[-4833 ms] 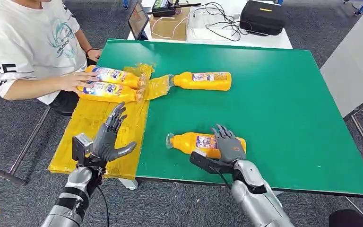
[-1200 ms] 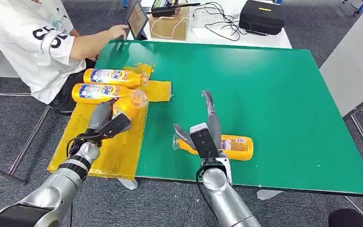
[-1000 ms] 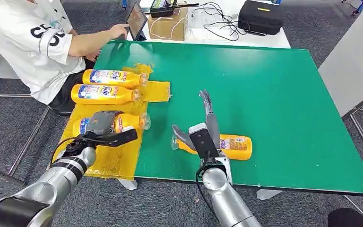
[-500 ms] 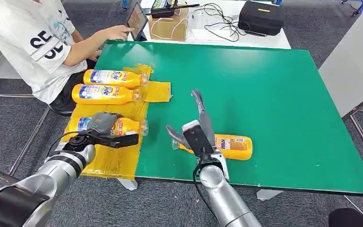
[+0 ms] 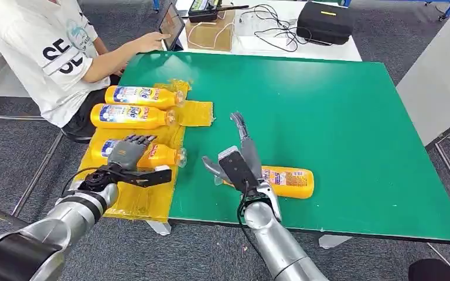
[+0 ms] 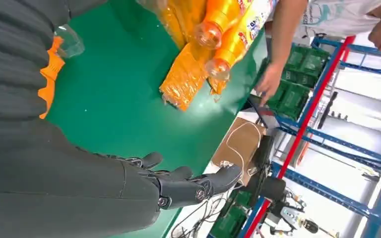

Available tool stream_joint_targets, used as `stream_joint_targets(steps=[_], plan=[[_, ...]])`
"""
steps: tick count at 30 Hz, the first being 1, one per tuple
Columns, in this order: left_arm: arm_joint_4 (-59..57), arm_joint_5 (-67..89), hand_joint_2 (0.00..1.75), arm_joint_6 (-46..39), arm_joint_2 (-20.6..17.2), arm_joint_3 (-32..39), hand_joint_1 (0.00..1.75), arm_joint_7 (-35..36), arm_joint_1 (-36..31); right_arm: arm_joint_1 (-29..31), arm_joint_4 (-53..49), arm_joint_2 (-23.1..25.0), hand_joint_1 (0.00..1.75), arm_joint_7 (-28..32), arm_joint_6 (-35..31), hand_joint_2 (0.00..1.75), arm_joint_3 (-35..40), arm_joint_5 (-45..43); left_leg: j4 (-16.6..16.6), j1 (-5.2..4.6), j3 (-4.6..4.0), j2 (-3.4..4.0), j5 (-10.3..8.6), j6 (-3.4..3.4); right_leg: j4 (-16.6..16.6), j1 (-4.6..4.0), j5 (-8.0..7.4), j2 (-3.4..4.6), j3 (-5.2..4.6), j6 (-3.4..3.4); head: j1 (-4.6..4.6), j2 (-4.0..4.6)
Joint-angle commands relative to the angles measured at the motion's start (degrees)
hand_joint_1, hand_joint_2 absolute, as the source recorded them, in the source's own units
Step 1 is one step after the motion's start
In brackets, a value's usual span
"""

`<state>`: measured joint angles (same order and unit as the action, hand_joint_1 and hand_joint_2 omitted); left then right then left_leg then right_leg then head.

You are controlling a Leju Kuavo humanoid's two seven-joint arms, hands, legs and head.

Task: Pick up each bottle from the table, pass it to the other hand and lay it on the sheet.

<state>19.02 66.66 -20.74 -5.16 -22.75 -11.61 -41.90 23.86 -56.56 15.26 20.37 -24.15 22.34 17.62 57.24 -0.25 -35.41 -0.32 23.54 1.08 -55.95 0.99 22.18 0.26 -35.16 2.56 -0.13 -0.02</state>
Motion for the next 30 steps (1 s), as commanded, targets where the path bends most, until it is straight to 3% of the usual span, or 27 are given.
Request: stream_joint_targets(steps=[1,9,15,17,25,30], plan=[[-2.5,0.2,1.75,-4.0,1.6,2.4,0.0,0.2,1.0,7.4,12.4,-3.0,0.0,-7.1,2.1,1.75,4.9,8.4,0.0,0.09,0.28,0.16,0.11,-0.09,0.1,-0.1,0.05,0.11,0.26,-0.12,-0.02,0.02],[0.6,-7.3,1.75,-5.7,1.9,11.9,0.0,-8.5,4.3,7.3,16.8,-7.9,0.0,-14.5,3.9,1.75,7.5,21.7,-0.1,0.06,0.28,-0.07,0.07,-0.06,0.1,-0.07,0.06,-0.1,0.32,-0.07,0.0,0.02],[7.2,-22.4,1.75,-0.4,2.5,22.8,0.0,-26.3,9.1,4.8,13.1,-11.9,0.0,-16.9,6.0,1.75,5.4,26.6,0.0,0.04,0.18,-0.13,0.07,-0.04,0.1,-0.05,0.08,-0.14,0.24,-0.05,-0.02,0.0],[9.5,-25.6,1.75,2.1,2.8,24.8,0.0,-28.4,10.3,4.3,12.2,-12.7,0.0,-17.8,6.2,1.75,5.2,28.5,0.0,0.05,0.25,-0.13,0.13,-0.05,0.1,-0.06,0.12,-0.14,0.32,-0.08,0.0,0.02],[15.1,-34.9,1.75,9.7,3.8,27.2,0.0,-28.4,13.0,2.7,9.1,-14.2,0.0,-20.7,5.7,1.75,4.9,32.7,0.0,0.04,0.05,-0.1,0.08,-0.05,0.1,-0.06,0.08,-0.16,0.08,-0.07,0.0,0.02],[16.3,-45.6,1.75,19.8,9.4,34.1,0.0,-20.8,12.5,-4.2,2.0,-17.7,0.0,-26.0,9.8,1.75,2.6,37.9,0.0,0.06,0.1,-0.44,0.09,-0.02,0.1,-0.09,0.18,-0.48,0.23,-0.05,-0.02,0.02]])
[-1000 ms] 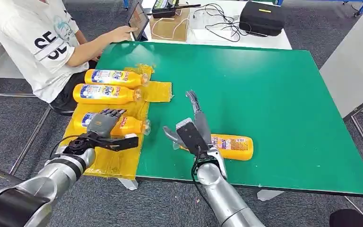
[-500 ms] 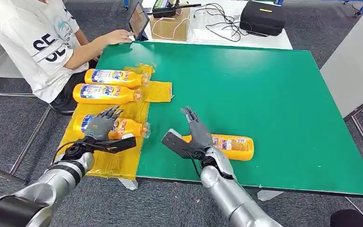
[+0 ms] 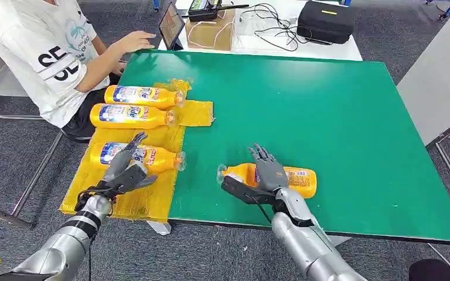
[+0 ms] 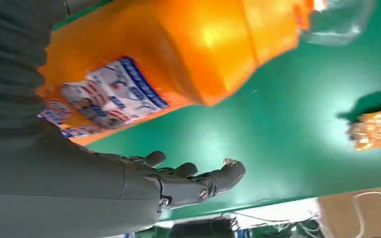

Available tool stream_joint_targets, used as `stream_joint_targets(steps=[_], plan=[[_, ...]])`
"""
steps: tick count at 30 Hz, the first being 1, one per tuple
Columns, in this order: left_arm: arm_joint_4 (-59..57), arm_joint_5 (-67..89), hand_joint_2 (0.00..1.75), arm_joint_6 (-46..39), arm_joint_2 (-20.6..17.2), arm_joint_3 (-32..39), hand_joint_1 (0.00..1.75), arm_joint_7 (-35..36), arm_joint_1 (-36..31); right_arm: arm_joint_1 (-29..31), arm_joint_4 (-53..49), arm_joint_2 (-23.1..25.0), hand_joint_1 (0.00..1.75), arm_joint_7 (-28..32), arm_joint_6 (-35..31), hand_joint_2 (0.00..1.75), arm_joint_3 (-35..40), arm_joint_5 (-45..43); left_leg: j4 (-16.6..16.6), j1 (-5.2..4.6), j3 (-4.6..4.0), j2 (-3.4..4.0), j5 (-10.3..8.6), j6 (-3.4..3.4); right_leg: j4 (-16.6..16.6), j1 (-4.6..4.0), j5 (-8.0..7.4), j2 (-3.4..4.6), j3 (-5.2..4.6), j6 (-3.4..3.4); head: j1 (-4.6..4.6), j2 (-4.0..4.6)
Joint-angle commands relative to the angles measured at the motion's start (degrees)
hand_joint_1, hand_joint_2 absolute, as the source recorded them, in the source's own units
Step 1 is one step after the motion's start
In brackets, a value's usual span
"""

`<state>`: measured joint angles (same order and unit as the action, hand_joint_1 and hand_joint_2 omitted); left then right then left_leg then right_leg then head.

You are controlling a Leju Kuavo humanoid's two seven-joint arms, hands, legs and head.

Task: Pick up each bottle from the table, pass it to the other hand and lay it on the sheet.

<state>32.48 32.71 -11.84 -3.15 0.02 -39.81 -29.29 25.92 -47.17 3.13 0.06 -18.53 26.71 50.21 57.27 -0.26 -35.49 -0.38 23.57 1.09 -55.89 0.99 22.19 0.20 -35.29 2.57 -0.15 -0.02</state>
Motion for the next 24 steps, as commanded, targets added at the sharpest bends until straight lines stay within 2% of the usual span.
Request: stream_joint_targets(steps=[1,8,15,20,24], plan=[[2.5,-14.3,1.75,13.2,7.9,12.3,0.0,9.6,-0.4,-6.7,-7.3,-5.9,0.0,-6.2,5.0,1.75,-1.8,6.6,0.0,0.04,0.11,-0.32,0.04,-0.02,0.1,-0.04,0.12,-0.33,0.25,-0.03,0.0,0.0],[1.5,-16.7,1.75,14.8,7.1,10.1,0.0,9.7,-0.7,-7.4,-5.7,-6.5,0.0,-7.5,7.6,1.75,-2.1,9.4,0.0,0.05,0.28,-0.23,0.09,-0.07,0.1,-0.06,0.12,-0.23,0.43,-0.1,0.0,0.0],[3.6,-19.3,1.75,15.8,7.0,9.6,0.0,9.5,0.5,-12.1,-12.6,-9.5,0.0,-9.4,8.0,1.75,-5.6,10.4,0.0,0.02,0.33,-0.28,0.09,-0.04,0.1,-0.03,0.14,-0.27,0.49,-0.07,-0.02,0.02],[3.4,-19.8,1.75,16.0,7.2,9.2,0.0,9.4,0.2,-11.5,-12.1,-10.6,0.0,-9.7,8.8,1.75,-7.5,10.6,0.0,0.03,0.33,-0.27,0.09,-0.04,0.1,-0.04,0.13,-0.25,0.51,-0.07,0.0,0.02],[3.6,-20.3,1.75,15.6,7.4,8.9,0.0,9.2,0.1,-10.8,-11.2,-10.3,0.0,-10.0,6.9,1.75,-10.2,10.8,0.0,0.01,0.27,-0.22,0.05,-0.03,0.2,-0.02,0.07,-0.2,0.44,-0.06,0.0,0.0]])
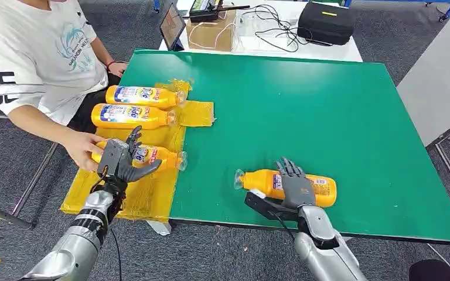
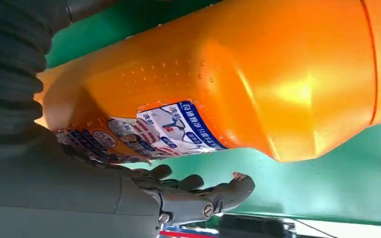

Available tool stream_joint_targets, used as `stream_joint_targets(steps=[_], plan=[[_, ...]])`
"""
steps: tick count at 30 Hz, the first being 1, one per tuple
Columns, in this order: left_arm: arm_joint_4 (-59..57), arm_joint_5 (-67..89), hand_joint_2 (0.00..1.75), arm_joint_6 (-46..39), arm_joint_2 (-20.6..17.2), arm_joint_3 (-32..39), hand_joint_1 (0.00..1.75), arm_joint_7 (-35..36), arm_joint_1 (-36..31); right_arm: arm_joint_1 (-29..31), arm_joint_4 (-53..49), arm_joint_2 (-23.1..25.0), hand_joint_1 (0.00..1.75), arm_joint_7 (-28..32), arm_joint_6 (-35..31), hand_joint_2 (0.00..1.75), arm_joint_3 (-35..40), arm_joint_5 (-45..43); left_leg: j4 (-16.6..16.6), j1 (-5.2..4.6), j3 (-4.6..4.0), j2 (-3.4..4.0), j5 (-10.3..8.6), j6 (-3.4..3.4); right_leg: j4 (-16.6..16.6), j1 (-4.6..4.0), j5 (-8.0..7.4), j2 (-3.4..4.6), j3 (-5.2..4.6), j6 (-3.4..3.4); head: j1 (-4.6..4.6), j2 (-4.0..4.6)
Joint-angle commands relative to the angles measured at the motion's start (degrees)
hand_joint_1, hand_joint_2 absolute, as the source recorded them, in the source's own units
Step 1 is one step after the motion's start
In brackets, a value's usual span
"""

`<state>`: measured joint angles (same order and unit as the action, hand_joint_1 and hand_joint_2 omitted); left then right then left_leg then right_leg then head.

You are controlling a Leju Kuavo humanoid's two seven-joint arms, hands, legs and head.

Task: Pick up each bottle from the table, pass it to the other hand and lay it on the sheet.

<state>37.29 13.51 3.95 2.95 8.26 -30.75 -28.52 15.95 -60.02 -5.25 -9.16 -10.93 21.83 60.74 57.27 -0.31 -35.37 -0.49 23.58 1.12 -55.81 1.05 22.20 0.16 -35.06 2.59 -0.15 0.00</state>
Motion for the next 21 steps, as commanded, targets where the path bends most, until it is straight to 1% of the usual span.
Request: stream_joint_targets(steps=[1,3,6,8,9,10,11,12,13,15,17,18,19,21], plan=[[-1.1,-1.2,1.75,-0.3,1.4,0.5,0.0,0.2,-0.7,-0.5,2.0,-1.7,0.0,-0.6,-1.5,1.75,-6.1,0.3,0.0,0.1,0.25,-0.17,0.09,-0.1,0.1,-0.12,0.13,-0.23,0.35,-0.13,0.0,-0.02],[-1.1,-1.3,1.75,-0.2,1.6,0.3,0.0,0.2,-0.9,0.3,3.0,-1.5,0.0,-0.5,-1.9,1.75,-6.6,0.5,0.0,0.04,0.09,-0.08,0.03,-0.05,0.0,-0.05,0.05,-0.11,0.13,-0.06,0.0,0.0],[-0.8,-1.5,1.75,-0.4,1.8,-0.7,0.0,0.2,-0.9,1.3,4.7,-0.3,0.0,1.2,-4.2,1.75,-8.2,0.2,0.0,0.1,0.17,-0.03,0.08,-0.09,0.0,-0.11,0.07,-0.09,0.22,-0.1,0.0,-0.02],[-0.7,-1.5,1.75,-0.5,1.7,-0.8,0.0,0.2,-0.9,1.3,4.8,-0.2,0.0,1.2,-4.3,1.75,-8.4,0.1,0.0,0.09,0.18,-0.05,0.09,-0.1,0.0,-0.11,0.09,-0.11,0.23,-0.11,0.0,0.0],[-0.7,-1.5,1.75,-0.5,1.7,-0.8,0.0,0.2,-0.9,1.3,4.8,-0.2,0.0,1.2,-4.3,1.75,-8.4,0.1,0.0,0.04,0.06,-0.01,0.02,-0.04,0.0,-0.05,0.01,-0.04,0.08,-0.05,0.0,0.0],[-0.7,-1.8,1.75,-0.4,1.8,-0.7,0.0,0.3,-1.0,1.5,4.9,-0.3,0.0,1.4,-4.3,1.75,-8.4,0.2,0.0,0.1,0.19,-0.01,0.11,-0.09,0.0,-0.12,0.09,-0.07,0.25,-0.11,0.0,0.0],[-0.7,-1.8,1.75,-0.4,1.8,-0.8,0.0,0.3,-0.9,1.5,4.9,-0.3,0.0,1.6,-4.6,1.75,-8.7,0.0,0.0,0.07,0.14,0.01,0.08,-0.07,0.0,-0.08,0.06,-0.04,0.18,-0.07,0.0,0.0],[-0.8,-2.2,1.75,-0.3,1.7,-0.8,0.0,0.3,-0.9,1.6,5.1,-0.7,0.0,1.2,-4.0,1.75,-8.5,0.5,0.0,0.05,0.09,0.0,0.05,-0.05,0.0,-0.06,0.03,-0.03,0.12,-0.05,0.0,0.0],[-0.9,-2.2,1.75,-0.2,1.6,-0.9,0.0,0.3,-0.9,1.5,5.3,-1.2,0.0,0.8,-3.1,1.75,-8.7,0.5,0.0,0.09,0.2,0.01,0.13,-0.09,0.0,-0.11,0.1,-0.05,0.26,-0.1,0.0,0.0],[-1.5,-2.5,1.75,0.2,1.4,-1.0,0.0,0.3,-1.1,1.4,5.8,-2.5,0.0,-0.1,0.2,1.75,-8.3,1.0,0.0,0.05,0.08,-0.02,0.04,-0.05,0.0,-0.06,0.03,-0.06,0.13,-0.05,0.0,-0.02],[-1.9,-2.7,1.75,0.5,1.2,-1.1,0.0,0.2,-1.4,1.3,6.8,-4.1,0.0,-0.4,3.1,1.75,-7.9,1.2,0.0,0.08,0.15,-0.04,0.09,-0.07,0.0,-0.09,0.08,-0.08,0.21,-0.07,0.0,0.0],[-2.1,-2.8,1.75,0.6,1.1,-1.0,0.0,0.2,-1.5,1.2,7.3,-4.5,0.17,-0.3,3.8,1.75,-7.8,1.3,0.0,0.06,0.13,-0.07,0.06,-0.05,0.0,-0.07,0.06,-0.12,0.19,-0.06,-0.02,0.0],[-2.6,-3.0,1.75,1.1,1.0,-1.0,0.0,0.0,-1.7,1.0,7.5,-5.1,1.75,-0.3,5.6,1.75,-7.5,1.3,0.0,0.1,0.2,-0.1,0.09,-0.08,0.1,-0.11,0.1,-0.16,0.27,-0.1,0.0,-0.02],[-2.9,-3.0,1.75,1.0,1.0,-1.0,0.0,-0.1,-2.0,0.5,7.4,-5.5,1.75,-0.1,6.3,1.75,-7.9,1.0,0.0,0.09,0.13,-0.16,0.03,-0.05,0.1,-0.1,0.05,-0.2,0.23,-0.06,0.0,0.0]])
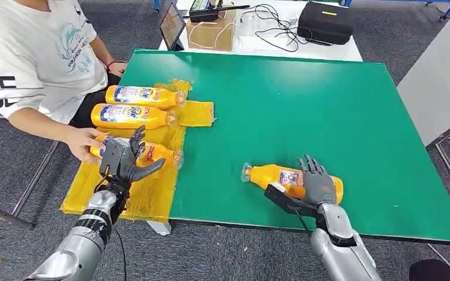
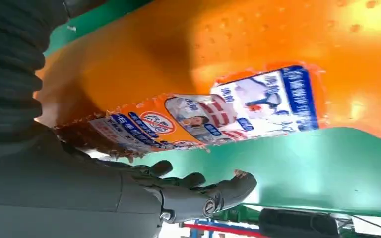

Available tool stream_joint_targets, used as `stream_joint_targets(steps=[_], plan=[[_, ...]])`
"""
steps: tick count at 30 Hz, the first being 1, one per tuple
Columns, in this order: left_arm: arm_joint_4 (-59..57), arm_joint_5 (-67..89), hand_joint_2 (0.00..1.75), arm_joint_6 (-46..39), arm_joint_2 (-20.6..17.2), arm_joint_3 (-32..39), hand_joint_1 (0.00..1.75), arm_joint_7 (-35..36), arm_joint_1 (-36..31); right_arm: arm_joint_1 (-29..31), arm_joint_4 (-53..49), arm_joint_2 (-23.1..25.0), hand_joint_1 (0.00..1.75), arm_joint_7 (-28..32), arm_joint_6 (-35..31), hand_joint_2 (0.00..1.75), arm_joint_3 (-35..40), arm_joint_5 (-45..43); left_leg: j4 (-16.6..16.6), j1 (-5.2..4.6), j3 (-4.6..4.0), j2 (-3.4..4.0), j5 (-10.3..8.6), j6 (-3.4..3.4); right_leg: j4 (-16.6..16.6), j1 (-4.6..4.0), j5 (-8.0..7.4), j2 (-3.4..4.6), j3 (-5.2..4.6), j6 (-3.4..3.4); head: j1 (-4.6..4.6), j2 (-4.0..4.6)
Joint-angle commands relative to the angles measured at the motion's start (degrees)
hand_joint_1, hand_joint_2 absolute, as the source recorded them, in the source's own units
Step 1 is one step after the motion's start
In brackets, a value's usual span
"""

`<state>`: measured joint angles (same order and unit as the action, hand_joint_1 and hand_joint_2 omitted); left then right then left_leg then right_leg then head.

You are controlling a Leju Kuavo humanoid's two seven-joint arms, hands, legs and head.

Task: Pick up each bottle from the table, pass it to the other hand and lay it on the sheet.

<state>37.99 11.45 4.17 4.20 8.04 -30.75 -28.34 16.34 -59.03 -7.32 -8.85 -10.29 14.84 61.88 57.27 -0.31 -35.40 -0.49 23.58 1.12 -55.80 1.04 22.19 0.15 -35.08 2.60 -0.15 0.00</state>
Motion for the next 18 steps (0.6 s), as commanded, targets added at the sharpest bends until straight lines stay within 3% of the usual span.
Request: stream_joint_targets(steps=[1,9,14,18], plan=[[-3.8,-1.1,1.75,1.0,-0.3,-0.8,0.0,-0.3,-2.2,-0.1,6.5,-3.5,1.75,-0.3,6.2,1.75,-0.6,0.0,0.0,0.11,0.22,-0.16,0.06,-0.07,0.1,-0.13,0.08,-0.22,0.34,-0.1,0.0,0.0],[-2.9,-1.2,1.75,0.9,-0.4,-0.7,0.0,-0.8,-1.8,-1.1,3.3,-3.9,1.75,1.3,8.5,1.75,0.5,-1.5,0.0,0.12,0.32,-0.15,0.09,-0.1,0.1,-0.14,0.12,-0.19,0.44,-0.12,0.0,0.0],[-0.7,-0.7,1.75,-0.2,1.0,-1.6,0.0,-0.5,-0.5,0.2,0.9,4.1,1.75,7.4,-2.9,1.75,-2.5,-8.5,0.0,0.09,0.19,-0.02,0.03,-0.06,0.1,-0.1,0.02,-0.04,0.26,-0.06,0.02,0.0],[-0.6,-0.1,1.75,-2.1,1.9,-3.2,0.0,-0.2,-0.9,1.7,1.0,8.1,1.75,10.6,-6.5,1.75,-2.4,-13.0,0.0,0.13,0.17,0.24,0.1,-0.11,0.0,-0.15,0.03,0.16,0.17,-0.12,0.02,0.0]])
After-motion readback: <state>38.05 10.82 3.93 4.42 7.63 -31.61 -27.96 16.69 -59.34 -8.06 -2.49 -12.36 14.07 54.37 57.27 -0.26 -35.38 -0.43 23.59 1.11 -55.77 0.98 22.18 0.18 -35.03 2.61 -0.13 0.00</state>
